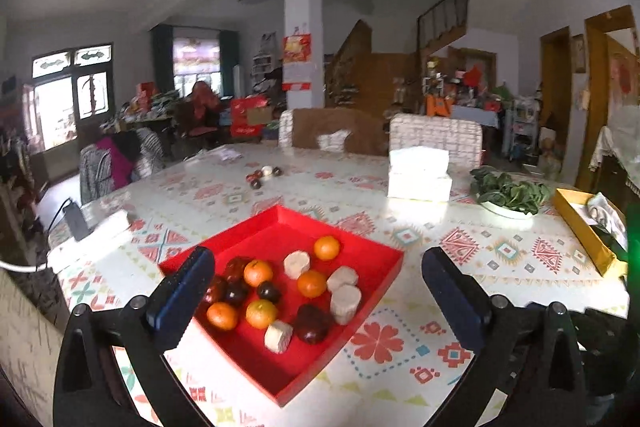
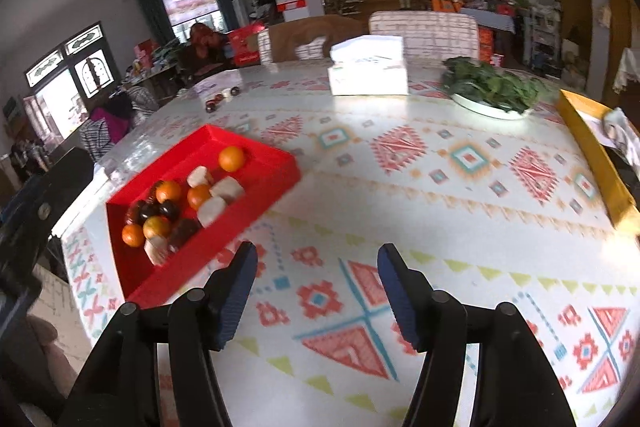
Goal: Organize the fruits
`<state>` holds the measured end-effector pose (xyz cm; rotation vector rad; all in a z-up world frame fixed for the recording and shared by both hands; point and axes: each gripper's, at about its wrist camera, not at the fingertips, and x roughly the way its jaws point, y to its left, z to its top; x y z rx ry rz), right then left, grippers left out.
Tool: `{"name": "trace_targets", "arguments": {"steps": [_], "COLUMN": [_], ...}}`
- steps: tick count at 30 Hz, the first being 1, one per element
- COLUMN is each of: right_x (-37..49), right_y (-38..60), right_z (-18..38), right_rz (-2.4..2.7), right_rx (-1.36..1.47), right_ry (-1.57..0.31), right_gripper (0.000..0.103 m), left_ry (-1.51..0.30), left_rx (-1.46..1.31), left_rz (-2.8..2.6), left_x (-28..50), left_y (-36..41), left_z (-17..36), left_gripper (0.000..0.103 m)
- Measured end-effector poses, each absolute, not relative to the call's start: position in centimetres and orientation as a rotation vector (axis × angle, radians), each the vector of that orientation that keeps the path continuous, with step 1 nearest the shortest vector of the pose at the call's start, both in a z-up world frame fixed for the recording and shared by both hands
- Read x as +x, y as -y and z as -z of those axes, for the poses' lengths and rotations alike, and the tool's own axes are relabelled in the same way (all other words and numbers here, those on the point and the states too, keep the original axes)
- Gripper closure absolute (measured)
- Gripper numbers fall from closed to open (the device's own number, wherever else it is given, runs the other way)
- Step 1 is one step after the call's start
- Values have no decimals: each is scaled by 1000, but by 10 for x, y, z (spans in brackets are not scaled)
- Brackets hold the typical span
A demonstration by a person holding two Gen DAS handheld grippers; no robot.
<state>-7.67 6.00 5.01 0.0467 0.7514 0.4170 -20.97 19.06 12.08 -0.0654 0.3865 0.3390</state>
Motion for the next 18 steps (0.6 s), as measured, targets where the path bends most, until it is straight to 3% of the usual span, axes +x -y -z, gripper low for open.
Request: {"name": "trace_targets", "arguments": {"steps": [18], "right_x": [-116], "right_y": [-56], "right_z": [-41], "right_rz": [-396], "right_rx": [-9], "right_ry": [-694], "right_gripper": [28], "left_ry": [-489], "left_rx": [-12], "left_rz": [-333], "left_x": [-208], "left_y": [-164], "left_z": [-96], "left_gripper": [0]}}
